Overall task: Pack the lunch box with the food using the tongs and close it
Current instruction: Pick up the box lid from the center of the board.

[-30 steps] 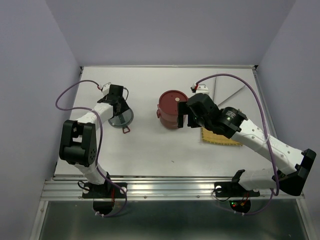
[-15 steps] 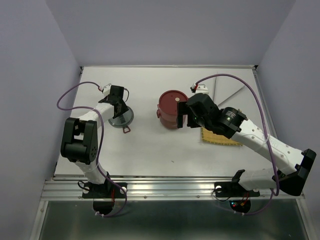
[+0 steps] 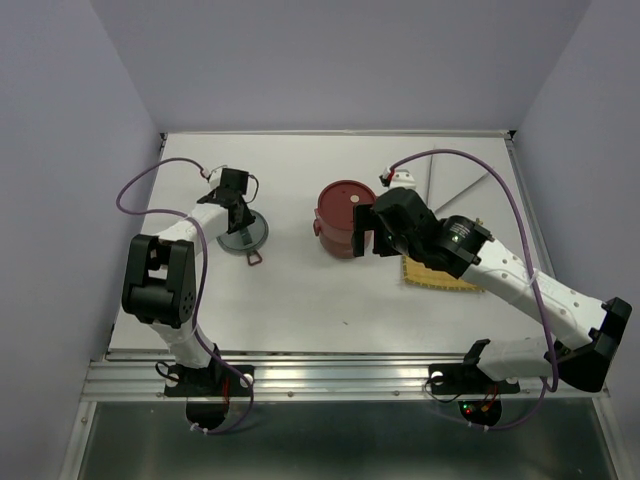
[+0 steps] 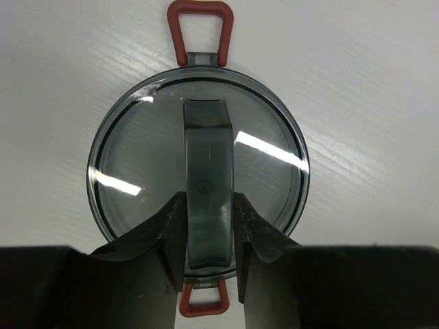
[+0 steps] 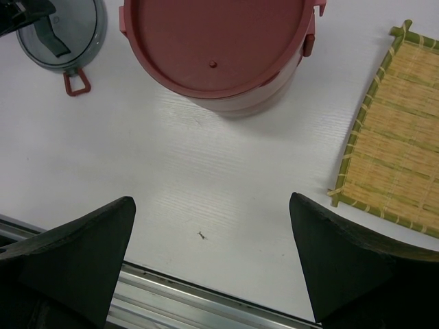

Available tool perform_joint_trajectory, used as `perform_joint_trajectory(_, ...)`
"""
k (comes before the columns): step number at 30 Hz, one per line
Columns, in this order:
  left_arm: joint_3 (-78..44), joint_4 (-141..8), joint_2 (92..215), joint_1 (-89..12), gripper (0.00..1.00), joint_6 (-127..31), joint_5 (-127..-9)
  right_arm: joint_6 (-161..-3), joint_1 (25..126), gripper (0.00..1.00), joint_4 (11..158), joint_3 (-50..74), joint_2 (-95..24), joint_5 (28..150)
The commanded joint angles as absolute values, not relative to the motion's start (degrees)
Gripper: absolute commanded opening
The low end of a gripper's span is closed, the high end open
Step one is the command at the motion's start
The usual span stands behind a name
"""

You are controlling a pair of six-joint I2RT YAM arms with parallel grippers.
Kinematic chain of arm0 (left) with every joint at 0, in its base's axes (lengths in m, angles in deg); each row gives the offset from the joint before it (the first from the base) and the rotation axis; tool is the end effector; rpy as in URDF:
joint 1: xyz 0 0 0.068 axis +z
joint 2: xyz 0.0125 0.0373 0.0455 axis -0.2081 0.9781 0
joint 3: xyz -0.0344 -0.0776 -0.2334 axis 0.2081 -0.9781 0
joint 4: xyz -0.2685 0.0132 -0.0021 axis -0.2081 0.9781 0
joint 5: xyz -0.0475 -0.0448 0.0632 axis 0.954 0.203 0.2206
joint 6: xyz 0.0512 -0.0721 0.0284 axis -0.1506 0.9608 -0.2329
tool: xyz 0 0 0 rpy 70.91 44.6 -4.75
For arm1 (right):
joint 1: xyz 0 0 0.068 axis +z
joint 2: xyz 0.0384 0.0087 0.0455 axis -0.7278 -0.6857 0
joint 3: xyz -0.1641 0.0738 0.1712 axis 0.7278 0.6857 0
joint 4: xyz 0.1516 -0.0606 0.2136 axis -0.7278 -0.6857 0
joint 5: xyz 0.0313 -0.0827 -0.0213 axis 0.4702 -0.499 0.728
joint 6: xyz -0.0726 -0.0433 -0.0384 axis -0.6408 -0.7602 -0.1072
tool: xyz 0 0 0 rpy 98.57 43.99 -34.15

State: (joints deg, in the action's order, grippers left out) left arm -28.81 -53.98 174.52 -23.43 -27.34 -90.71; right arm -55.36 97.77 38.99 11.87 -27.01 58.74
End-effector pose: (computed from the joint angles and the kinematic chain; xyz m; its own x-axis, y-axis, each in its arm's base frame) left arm 0.3895 -0.0573 0.1371 -0.6162 -0.3987 -0.6792 -0.3580 0.9099 -0.2094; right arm 0.2191 0.2207 0.3113 -0.6591 -0.0083 -0.7520 -0.2210 0.9579 0.1832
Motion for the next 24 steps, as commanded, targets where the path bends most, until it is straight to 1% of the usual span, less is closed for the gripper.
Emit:
perform_joint_trajectory(1,-24.04,-49.89,172.45,-23.70,0.00,-34.79,-90.43,-54.52,97.34,1.00,41.00,13.06,-26.13,57.01)
perform_joint_trajectory(3,-19.39,-47.60,170.18,-24.49,0.00,-40.39,-90.16,-54.34,95.33,1.00,41.00,13.24,-26.40,56.92)
perform_joint_trajectory(4,-19.37,-46.98,170.16,-24.93,0.00,-42.35,-90.07,-54.34,95.31,1.00,41.00,13.24,-26.40,57.36)
perform_joint_trajectory(7,-15.16,-45.40,166.04,-26.60,0.00,-49.71,-87.98,-55.21,89.17,1.00,41.08,12.63,-26.31,60.16)
perform_joint_trajectory(8,-12.88,-45.04,164.46,-27.38,0.00,-51.14,-87.09,-56.43,85.50,1.00,41.26,12.36,-26.22,61.04)
perform_joint_trajectory(12,-7.25,-44.42,161.38,-28.62,0.00,-58.08,-83.84,-59.60,77.57,1.00,41.44,10.43,-25.87,64.21)
perform_joint_trajectory(15,-4.78,-46.44,158.83,-29.59,0.00,-65.46,-76.74,-61.19,73.79,1.00,41.44,9.46,-25.78,66.23)
perform_joint_trajectory(16,-4.17,-47.23,158.13,-29.94,0.00,-66.96,-71.84,-61.54,71.43,1.00,41.44,9.37,-25.70,67.63)
perform_joint_trajectory(18,-1.71,-47.50,158.12,-30.29,0.00,-70.83,-66.12,-62.16,67.56,1.00,41.52,9.46,-25.61,69.39)
perform_joint_trajectory(21,4.09,-44.78,160.40,-31.69,0.00,-74.52,-62.57,-62.69,64.91,1.00,41.52,10.07,-25.78,72.73)
perform_joint_trajectory(22,7.41,-42.34,162.15,-32.31,0.00,-77.67,-60.74,-62.69,64.03,1.00,41.52,10.25,-25.78,73.35)
perform_joint_trajectory(24,9.28,-40.91,163.30,-34.50,0.00,-83.02,-57.31,-62.69,63.41,1.00,41.44,10.77,-26.13,74.23)
